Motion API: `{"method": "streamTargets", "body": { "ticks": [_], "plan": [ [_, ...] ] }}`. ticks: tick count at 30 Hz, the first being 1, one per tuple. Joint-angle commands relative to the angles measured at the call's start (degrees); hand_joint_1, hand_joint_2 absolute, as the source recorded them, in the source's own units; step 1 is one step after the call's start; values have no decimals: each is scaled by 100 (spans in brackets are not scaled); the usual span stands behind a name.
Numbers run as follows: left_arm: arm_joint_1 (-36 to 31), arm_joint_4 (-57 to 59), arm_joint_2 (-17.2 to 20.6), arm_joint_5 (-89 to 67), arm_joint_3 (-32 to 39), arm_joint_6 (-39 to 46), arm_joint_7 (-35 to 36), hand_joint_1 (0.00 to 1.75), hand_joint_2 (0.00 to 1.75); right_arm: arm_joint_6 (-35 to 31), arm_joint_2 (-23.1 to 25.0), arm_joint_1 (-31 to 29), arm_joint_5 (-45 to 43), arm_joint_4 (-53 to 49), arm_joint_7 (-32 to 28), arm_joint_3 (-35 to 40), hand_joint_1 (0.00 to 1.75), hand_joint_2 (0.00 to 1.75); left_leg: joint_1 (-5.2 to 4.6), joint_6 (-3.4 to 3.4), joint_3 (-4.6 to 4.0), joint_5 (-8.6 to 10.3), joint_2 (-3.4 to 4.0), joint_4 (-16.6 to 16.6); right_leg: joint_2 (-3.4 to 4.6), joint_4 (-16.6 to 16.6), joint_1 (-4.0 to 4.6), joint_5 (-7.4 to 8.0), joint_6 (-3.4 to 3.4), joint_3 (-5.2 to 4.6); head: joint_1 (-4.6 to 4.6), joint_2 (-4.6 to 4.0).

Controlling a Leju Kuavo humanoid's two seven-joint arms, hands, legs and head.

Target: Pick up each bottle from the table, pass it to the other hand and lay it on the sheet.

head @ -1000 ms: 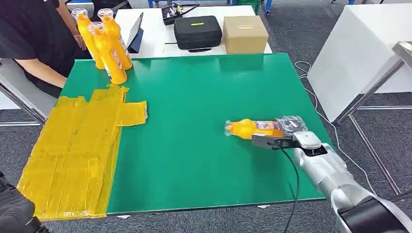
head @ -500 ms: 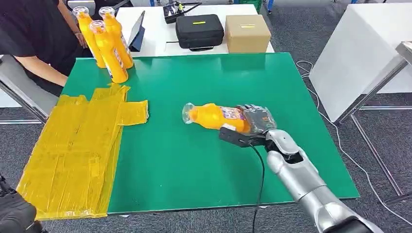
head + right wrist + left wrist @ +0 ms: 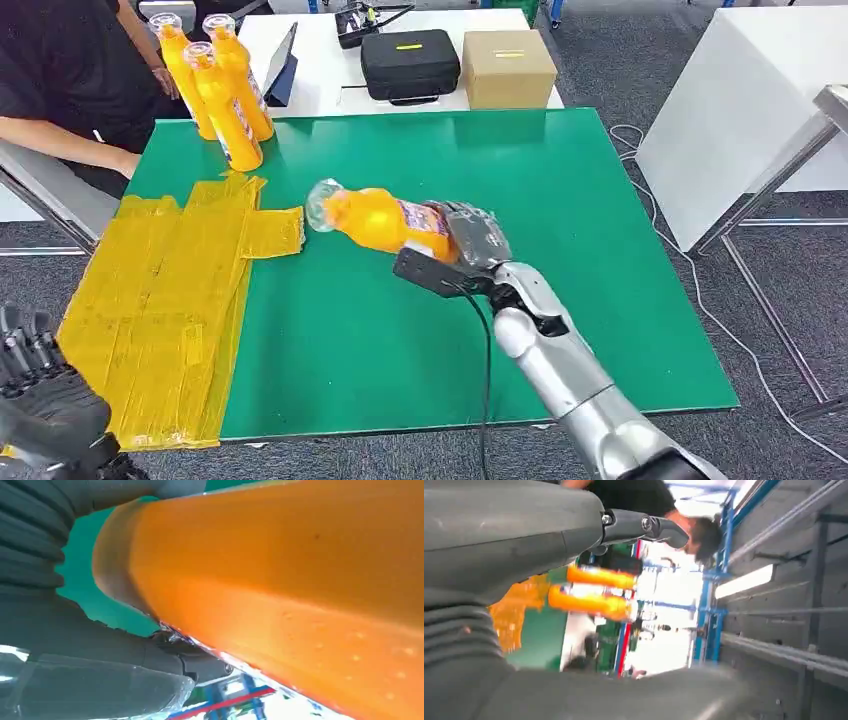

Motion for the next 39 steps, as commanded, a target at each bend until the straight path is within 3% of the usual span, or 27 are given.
{"method": "streamTargets", "body": {
  "ticks": [1,8,14,31,39],
  "plan": [
    [-777,1093,13,-9,-705,53,170,0,175,-87,1285,-1100,-539,701,120,517,175,175,-3,-16,7,-5,23,1,20,8,-5,-3,-3,-4,0,0],
    [-739,1054,63,-3,-713,85,170,0,175,-109,1149,-1047,-619,637,118,562,175,175,5,-14,12,-3,-2,-4,-1,-6,-2,-5,2,14,0,0],
    [-980,1215,25,-166,-919,188,277,0,175,-83,1406,-1166,-868,295,259,705,175,175,-4,-19,-7,-5,-1,5,1,7,-7,-8,-1,-3,4,0],
    [-1147,1307,-43,-455,-1050,325,417,0,175,-38,1463,-1241,-966,126,531,1018,175,175,-1,-12,-11,1,-8,1,-6,0,-8,-4,1,-7,2,0],
    [-1370,1271,-86,-764,-1010,498,468,0,175,-8,1500,-947,-798,-116,765,1315,175,175,1,-17,-6,-3,-10,0,-9,-3,-6,-7,-1,-1,2,0]
  ]
}}
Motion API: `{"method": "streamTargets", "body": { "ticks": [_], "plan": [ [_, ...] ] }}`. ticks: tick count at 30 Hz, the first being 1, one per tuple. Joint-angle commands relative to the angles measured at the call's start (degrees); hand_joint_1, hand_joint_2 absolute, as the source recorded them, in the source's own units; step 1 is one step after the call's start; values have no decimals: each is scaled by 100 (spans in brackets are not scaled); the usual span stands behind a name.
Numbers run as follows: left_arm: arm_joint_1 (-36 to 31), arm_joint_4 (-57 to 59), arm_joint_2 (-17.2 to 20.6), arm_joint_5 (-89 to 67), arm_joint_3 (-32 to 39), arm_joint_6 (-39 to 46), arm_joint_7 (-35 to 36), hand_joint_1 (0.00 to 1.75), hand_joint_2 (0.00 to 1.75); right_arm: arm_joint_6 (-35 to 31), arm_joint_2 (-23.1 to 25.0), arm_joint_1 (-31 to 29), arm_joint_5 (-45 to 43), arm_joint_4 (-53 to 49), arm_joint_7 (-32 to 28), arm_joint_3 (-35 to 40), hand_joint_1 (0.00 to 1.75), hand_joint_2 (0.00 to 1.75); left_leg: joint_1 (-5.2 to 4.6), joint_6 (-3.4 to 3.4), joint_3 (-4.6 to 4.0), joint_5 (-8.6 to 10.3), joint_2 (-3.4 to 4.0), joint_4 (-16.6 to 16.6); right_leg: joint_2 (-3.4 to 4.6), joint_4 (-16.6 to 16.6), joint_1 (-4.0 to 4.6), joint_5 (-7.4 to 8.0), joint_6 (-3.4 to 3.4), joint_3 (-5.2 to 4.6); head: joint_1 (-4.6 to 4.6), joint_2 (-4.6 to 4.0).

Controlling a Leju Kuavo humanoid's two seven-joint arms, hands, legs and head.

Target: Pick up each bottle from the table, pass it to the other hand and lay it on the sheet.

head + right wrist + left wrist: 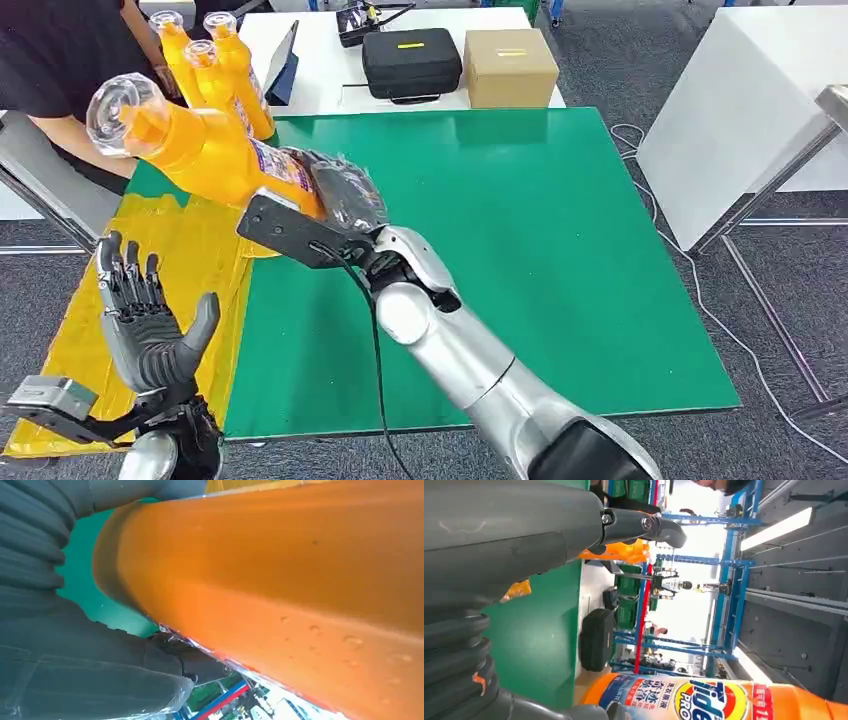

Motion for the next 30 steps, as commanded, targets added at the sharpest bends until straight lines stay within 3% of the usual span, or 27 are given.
{"method": "streamTargets", "body": {
  "ticks": [1,6,11,30],
  "plan": [
    [-404,254,3,-230,-28,121,85,0,175,68,-91,-2,250,-127,258,595,175,175,5,-16,15,-9,-4,0,-7,-5,5,-9,-2,20,0,0],
    [-480,145,85,158,87,-220,116,0,175,182,93,269,629,659,337,1163,175,175,5,-15,27,-8,10,-10,6,-14,4,-4,-3,27,-2,0],
    [-657,291,129,328,64,-352,114,0,175,77,239,307,765,1306,261,1149,175,175,9,-17,28,-7,5,-10,1,-13,9,-5,-3,31,-2,0],
    [-798,212,151,324,103,-323,178,0,175,406,247,330,1262,701,565,1513,175,175,11,-18,12,-9,-3,0,-9,-6,10,-10,-4,16,-2,2]
  ]
}}
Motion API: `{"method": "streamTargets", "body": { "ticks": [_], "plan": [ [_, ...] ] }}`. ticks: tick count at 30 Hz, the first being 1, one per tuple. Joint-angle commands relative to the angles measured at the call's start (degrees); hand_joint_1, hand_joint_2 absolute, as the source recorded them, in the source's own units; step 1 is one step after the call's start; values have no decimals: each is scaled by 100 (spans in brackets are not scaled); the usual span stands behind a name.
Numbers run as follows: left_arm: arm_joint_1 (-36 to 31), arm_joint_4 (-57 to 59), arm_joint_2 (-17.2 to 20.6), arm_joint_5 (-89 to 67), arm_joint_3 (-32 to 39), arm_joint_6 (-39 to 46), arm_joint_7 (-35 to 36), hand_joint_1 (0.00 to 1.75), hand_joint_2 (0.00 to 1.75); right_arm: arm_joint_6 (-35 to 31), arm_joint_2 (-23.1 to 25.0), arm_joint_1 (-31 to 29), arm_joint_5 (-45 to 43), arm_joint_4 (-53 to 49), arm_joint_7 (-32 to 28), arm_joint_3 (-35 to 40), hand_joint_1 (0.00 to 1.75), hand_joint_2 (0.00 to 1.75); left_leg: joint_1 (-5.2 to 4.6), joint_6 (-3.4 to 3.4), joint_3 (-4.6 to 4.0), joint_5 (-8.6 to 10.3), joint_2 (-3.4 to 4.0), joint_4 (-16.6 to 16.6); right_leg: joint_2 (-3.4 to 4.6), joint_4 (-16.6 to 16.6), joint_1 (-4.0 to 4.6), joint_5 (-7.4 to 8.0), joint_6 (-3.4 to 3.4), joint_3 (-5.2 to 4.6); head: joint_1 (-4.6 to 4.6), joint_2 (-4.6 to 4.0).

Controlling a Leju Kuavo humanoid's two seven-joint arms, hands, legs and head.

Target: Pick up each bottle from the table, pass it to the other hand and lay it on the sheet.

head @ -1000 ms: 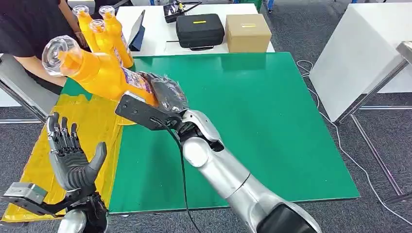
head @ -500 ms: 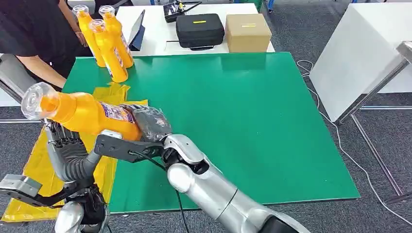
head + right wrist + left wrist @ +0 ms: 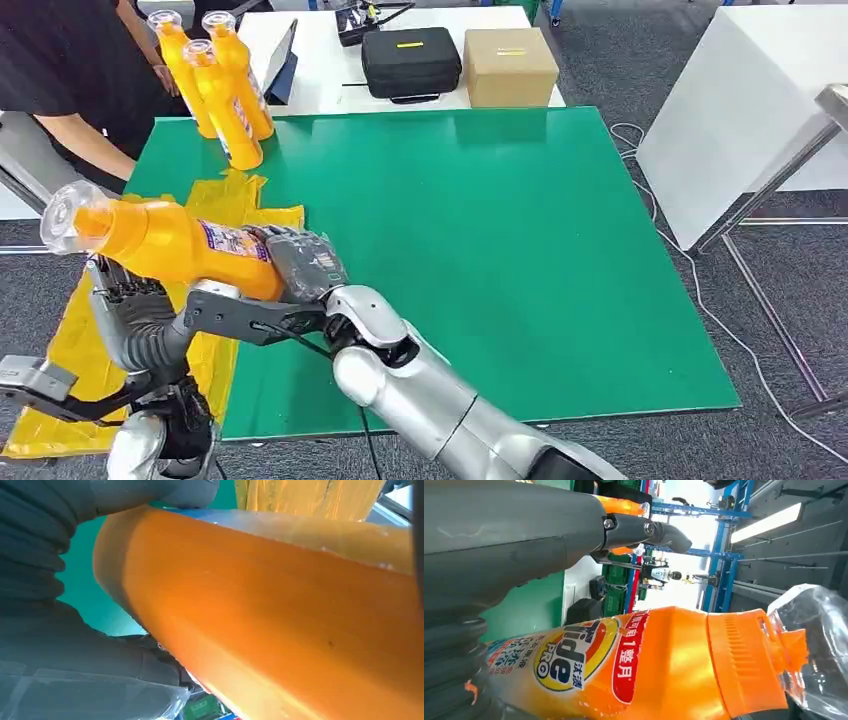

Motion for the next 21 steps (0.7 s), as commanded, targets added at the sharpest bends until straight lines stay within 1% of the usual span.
{"method": "streamTargets", "body": {
  "ticks": [1,3,10,14,15,17,20,21],
  "plan": [
    [-385,113,51,-157,14,14,109,0,175,220,-164,-110,222,33,107,588,175,175,6,-12,10,-4,-10,0,-12,-5,5,-6,-2,17,2,2],
    [-339,179,78,-126,28,-251,263,0,175,202,-164,-121,335,133,92,611,175,175,3,-9,9,-2,-7,-2,-9,-5,3,-4,-1,14,0,2],
    [-330,201,78,-124,39,-272,256,0,175,192,-164,-113,343,152,84,615,175,175,6,-13,19,-7,-7,-3,-9,-10,5,-7,-1,27,2,0],
    [-383,296,152,22,88,-575,378,0,175,202,-164,-139,354,154,75,713,175,175,4,-11,13,-3,-7,-5,-9,-8,3,-4,-2,20,2,2],
    [-389,296,163,24,102,-590,377,0,175,207,-164,-135,354,152,81,733,175,175,6,-16,22,-7,-7,-4,-10,-10,5,-8,-3,29,2,0],
    [-372,183,211,76,182,-665,382,0,175,248,-164,-96,346,166,80,852,175,175,3,-9,10,-2,-5,-5,-6,-6,2,-3,-2,15,2,0],
    [-356,134,224,96,207,-689,404,0,175,243,-164,-79,352,181,82,889,175,175,7,-17,24,-8,0,-6,-2,-11,6,-6,-3,29,0,0],
    [-356,134,224,96,207,-689,404,0,175,243,-164,-79,352,181,82,889,175,175,6,-12,10,-3,-4,-3,-6,-7,6,-3,-2,16,6,0]
  ]
}}
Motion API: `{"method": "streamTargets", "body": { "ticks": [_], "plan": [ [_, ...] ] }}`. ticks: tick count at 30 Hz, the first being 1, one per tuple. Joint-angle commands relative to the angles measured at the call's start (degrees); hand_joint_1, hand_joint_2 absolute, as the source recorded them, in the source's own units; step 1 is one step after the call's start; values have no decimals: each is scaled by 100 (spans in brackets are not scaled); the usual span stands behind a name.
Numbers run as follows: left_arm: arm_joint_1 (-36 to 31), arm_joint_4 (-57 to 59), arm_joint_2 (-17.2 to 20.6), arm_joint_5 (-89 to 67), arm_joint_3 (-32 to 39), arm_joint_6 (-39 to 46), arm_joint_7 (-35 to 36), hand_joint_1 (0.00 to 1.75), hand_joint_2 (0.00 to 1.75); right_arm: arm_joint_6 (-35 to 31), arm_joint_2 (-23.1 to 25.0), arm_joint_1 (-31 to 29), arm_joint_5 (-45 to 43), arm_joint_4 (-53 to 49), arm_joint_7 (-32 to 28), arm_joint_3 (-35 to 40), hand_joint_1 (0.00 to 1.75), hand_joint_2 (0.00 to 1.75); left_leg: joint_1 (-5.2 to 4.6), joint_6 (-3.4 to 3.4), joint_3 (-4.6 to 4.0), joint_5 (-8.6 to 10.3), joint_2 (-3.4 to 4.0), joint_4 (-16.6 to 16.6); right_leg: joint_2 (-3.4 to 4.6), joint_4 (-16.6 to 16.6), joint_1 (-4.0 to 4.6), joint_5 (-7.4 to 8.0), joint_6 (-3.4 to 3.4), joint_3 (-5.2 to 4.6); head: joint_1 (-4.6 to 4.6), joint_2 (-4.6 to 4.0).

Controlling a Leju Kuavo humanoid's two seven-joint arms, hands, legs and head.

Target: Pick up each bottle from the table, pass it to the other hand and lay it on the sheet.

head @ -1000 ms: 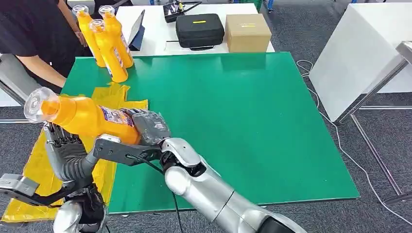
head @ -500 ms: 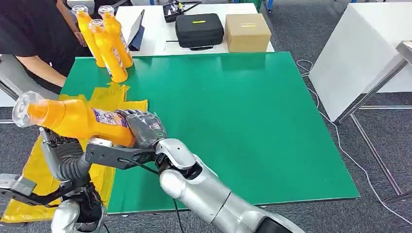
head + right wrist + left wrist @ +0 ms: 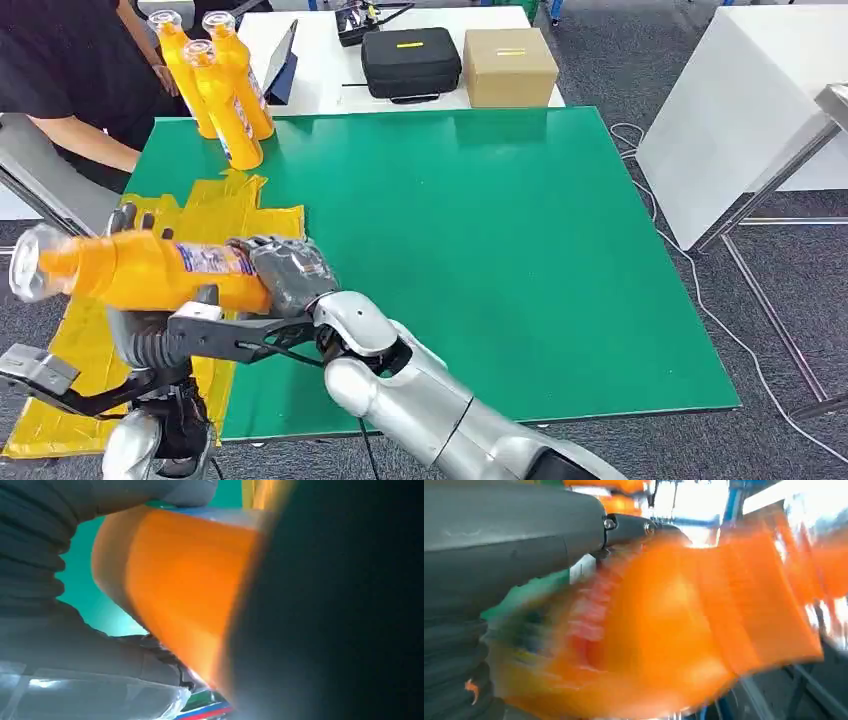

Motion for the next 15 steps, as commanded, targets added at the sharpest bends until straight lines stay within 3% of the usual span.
{"method": "streamTargets", "body": {
  "ticks": [1,12,13,15],
  "plan": [
    [-333,136,172,76,111,-64,71,0,175,63,-168,-78,16,244,-36,557,175,175,5,-16,24,-7,-7,-5,-10,-9,4,-9,-3,29,0,0],
    [-237,-422,69,1397,316,-1189,716,0,175,231,-168,-113,-281,364,-33,1094,175,175,5,-12,17,-7,3,-4,2,-8,4,-4,-2,20,2,0],
    [-220,-469,54,1464,317,-1256,733,175,175,239,-168,-115,-292,358,-35,1108,175,175,4,-9,11,-4,1,-5,-1,-8,3,-2,-1,15,0,0],
    [-149,-554,-11,1637,307,-1435,821,175,175,251,-168,-106,-299,350,-34,1099,175,175,9,-16,21,-10,-3,-2,-6,-11,8,-8,-2,29,2,0]
  ]
}}
